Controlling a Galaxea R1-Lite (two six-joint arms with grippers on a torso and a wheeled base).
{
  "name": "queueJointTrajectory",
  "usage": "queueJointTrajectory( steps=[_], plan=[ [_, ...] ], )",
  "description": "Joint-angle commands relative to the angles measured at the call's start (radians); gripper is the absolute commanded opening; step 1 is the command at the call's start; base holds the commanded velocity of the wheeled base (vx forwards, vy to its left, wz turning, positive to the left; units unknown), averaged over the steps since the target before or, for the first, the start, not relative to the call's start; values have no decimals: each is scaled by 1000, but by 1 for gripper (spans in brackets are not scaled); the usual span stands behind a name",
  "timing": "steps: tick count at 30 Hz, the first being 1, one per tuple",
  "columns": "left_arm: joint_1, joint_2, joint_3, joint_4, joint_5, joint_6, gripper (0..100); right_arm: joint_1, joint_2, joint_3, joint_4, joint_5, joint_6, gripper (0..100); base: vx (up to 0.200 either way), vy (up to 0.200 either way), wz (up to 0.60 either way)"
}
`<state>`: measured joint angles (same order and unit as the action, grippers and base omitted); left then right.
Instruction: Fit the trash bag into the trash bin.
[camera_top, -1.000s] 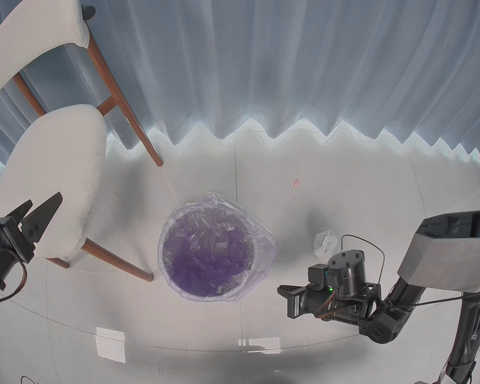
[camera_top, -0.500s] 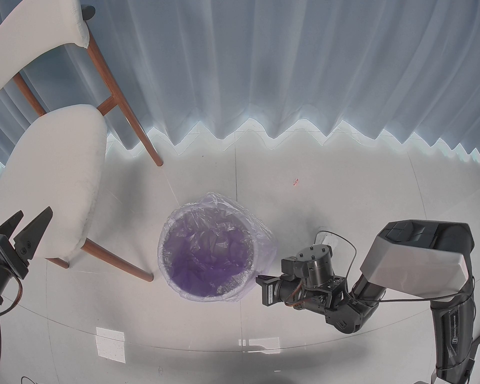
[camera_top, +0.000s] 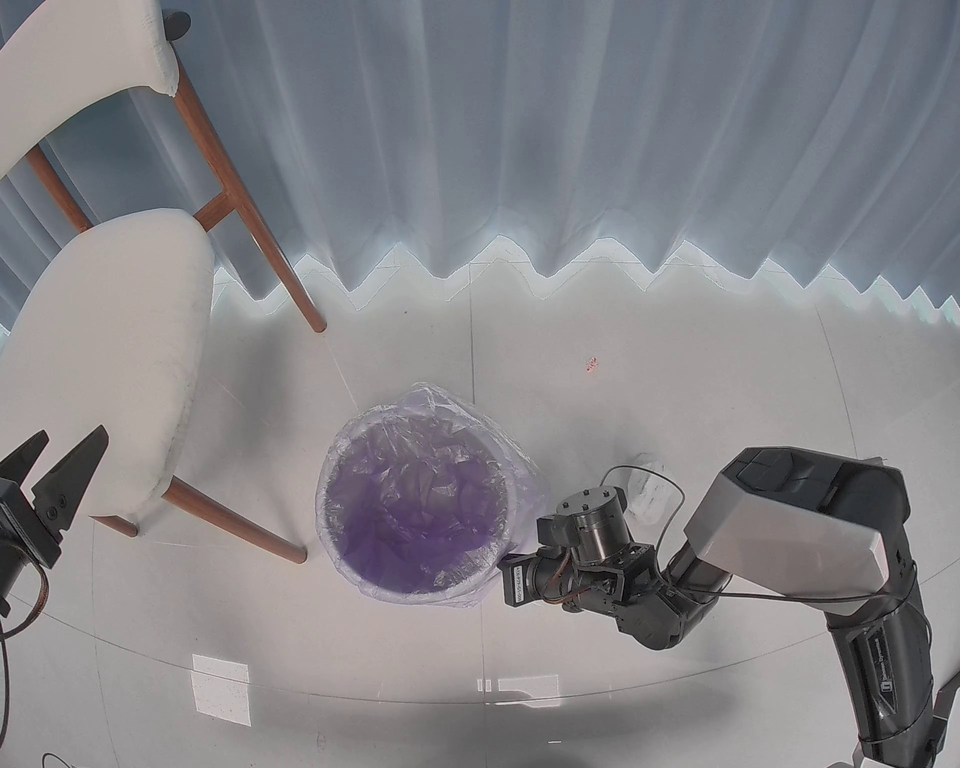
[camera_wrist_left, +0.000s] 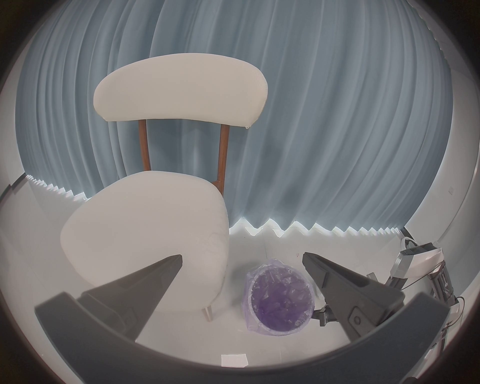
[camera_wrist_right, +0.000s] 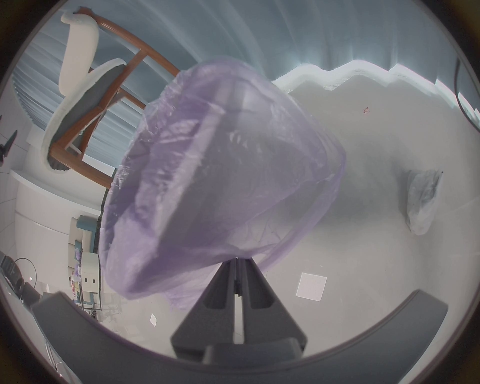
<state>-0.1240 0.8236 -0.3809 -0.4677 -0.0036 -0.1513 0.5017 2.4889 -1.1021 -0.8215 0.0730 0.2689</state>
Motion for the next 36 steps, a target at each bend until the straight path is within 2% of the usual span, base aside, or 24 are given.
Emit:
queueJointTrajectory(
  steps=[1, 7, 12, 17, 20, 21, 25, 27, 31, 36],
  plan=[
    [7, 3, 3, -2, 1, 1, 100, -2, 34, -85, 54, 1, 1, 0, 0, 0, 0],
    [17, -17, 5, 1, 1, 1, 100, -8, 103, -249, 220, 1, 3, 0, 0, 0, 0],
    [20, -38, 19, 7, 5, 2, 100, -32, 165, -343, 274, -30, 7, 0, 0, 0, 0],
    [20, -67, 46, 9, 8, 2, 100, -35, 169, -406, 377, -30, 26, 0, 0, 0, 0],
    [20, -67, 46, 9, 8, 2, 100, -35, 169, -406, 377, -30, 26, 0, 0, 0, 0],
    [21, -74, 59, 9, 7, 19, 100, -35, 171, -446, 456, -35, 62, 0, 0, 0, 0],
    [20, -74, 57, 9, 4, 33, 100, -35, 174, -492, 548, -47, 121, 0, 0, 0, 0],
    [20, -74, 57, 9, 2, 33, 100, -37, 182, -542, 634, -88, 188, 0, 0, 0, 0],
    [20, -75, 59, 9, 4, 35, 100, -37, 197, -628, 788, -125, 296, 0, 0, 0, 0],
    [18, -80, 54, 9, 2, 70, 100, -45, 182, -637, 837, -160, 397, 0, 0, 0, 0]
  ],
)
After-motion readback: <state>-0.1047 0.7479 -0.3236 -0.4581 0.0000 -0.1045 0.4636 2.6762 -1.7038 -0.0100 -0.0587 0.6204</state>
